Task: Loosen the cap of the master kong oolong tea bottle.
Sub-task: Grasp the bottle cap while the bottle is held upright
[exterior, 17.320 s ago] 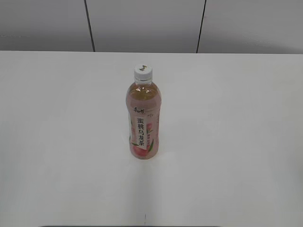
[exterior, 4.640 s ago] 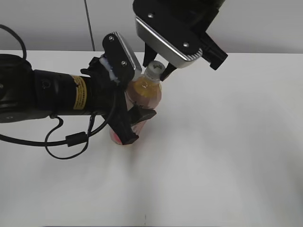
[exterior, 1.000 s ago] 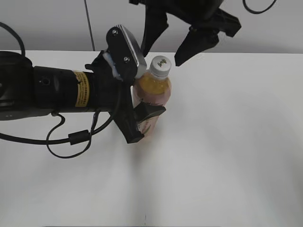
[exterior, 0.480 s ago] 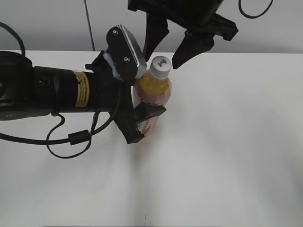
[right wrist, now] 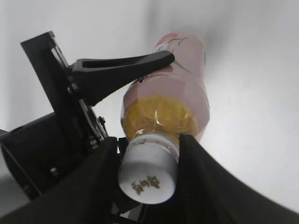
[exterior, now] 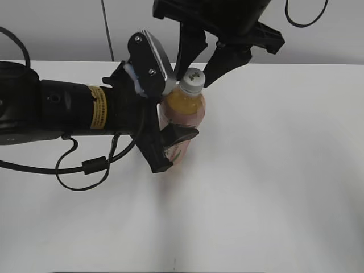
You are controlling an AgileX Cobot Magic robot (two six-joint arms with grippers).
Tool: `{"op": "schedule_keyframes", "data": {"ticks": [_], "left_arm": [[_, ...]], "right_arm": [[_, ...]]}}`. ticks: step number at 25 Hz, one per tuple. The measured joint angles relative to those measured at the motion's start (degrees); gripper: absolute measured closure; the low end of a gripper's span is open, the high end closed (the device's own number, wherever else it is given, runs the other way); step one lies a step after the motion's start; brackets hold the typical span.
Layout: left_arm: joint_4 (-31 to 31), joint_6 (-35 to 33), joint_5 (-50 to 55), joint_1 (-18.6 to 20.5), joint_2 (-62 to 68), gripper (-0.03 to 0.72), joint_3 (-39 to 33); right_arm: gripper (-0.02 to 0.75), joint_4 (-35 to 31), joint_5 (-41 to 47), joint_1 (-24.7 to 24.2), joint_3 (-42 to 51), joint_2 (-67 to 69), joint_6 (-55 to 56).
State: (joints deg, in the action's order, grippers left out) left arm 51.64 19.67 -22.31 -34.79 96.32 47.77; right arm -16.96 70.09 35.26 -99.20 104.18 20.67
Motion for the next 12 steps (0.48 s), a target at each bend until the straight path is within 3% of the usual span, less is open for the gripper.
{"op": "schedule_keyframes", "data": {"ticks": [8,12], "left_arm": [[0.28,-0.18,0.49,0.0,0.0,0.242,0.0],[0.36,-0.24,0.58,0.0,0.0,0.242,0.0]], "right_arm": [[0.451,-0.18,-0.12,0.0,0.78,0.0,-3.86],[0.454,0.02,-0.18,0.0,0.84,0.0,-13.85]]}}
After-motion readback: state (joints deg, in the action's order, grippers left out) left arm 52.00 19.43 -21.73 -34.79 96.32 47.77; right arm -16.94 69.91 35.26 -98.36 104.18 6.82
